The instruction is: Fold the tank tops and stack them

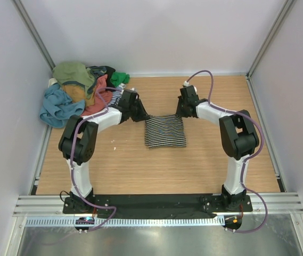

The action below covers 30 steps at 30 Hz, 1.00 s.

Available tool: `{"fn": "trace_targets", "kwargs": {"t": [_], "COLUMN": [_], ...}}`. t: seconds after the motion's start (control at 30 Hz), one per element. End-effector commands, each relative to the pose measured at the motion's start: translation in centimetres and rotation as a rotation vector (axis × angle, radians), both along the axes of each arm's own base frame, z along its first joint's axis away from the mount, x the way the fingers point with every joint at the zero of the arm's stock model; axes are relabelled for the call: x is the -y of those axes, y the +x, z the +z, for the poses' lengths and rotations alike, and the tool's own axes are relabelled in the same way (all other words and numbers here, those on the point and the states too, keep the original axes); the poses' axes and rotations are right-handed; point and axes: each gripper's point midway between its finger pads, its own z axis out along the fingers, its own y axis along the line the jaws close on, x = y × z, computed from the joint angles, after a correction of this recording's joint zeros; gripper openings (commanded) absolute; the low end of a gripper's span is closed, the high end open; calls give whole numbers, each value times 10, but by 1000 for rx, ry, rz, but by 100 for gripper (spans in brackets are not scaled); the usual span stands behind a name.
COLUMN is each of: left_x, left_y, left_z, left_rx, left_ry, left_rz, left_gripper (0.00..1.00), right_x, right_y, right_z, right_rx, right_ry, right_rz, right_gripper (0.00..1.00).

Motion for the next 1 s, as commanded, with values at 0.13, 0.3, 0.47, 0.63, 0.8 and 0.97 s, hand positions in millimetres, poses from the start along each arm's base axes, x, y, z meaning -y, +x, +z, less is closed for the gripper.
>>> {"fn": "trace_targets", "kwargs": {"t": [0.13,0.3,0.47,0.63,0.8,0.97], "left_x": [-1,-5,-5,0,7,25], "left_y": [15,16,16,18,17,11], "left_z": [9,30,41,36,40,45], "left_rx": [43,86,106,89,106,128], "left_ry": [37,41,40,28,10,-6], "left_rz": [-6,-1,-3,-16,-39,-100], "left_gripper": [0,0,0,0,26,31], "right_x": [10,24,35,42,57,74], "right_y": [10,6,-2,-8,-14,-14], "right_z": [25,58,67,53,33,4], "right_rx": [68,151,184,160,120,46], "right_ry": [-9,-28,-38,-53,-92,-117], "right_rz": [-40,-89,-126,-164,-241,-321], "right_gripper": [1,1,1,1,4,13]}}
